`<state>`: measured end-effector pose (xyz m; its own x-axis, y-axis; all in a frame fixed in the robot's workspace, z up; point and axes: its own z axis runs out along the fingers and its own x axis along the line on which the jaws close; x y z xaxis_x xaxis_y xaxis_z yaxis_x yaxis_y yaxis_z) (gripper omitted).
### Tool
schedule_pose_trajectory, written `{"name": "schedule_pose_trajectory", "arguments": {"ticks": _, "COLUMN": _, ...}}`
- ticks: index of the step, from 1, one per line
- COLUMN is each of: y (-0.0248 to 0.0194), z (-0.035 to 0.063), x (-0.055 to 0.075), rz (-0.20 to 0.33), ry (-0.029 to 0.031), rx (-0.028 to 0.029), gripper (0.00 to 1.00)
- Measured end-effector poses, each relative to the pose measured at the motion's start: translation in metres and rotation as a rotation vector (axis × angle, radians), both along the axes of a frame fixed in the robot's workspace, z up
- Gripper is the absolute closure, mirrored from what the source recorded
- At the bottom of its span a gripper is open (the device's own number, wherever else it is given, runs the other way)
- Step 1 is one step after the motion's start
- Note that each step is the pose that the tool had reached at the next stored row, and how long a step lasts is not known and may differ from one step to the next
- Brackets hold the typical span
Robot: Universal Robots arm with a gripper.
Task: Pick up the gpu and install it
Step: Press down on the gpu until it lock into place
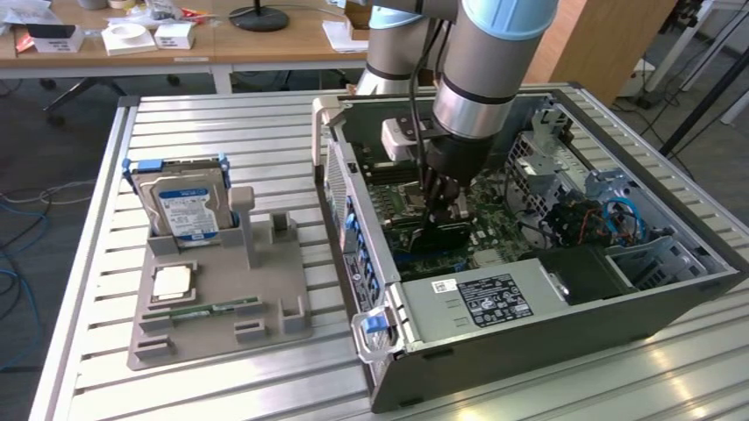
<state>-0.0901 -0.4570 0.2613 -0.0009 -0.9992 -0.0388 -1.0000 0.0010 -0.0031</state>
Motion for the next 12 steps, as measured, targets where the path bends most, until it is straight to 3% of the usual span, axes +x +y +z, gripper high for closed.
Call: {"name": "schedule_pose_trajectory", "arguments": {"ticks": 12, "y": -0.0006, "z": 0.0028, "x": -0.0019, "rz": 0.0, "ry": -0.0004, "rx": -0.0004, "gripper": 0.9}}
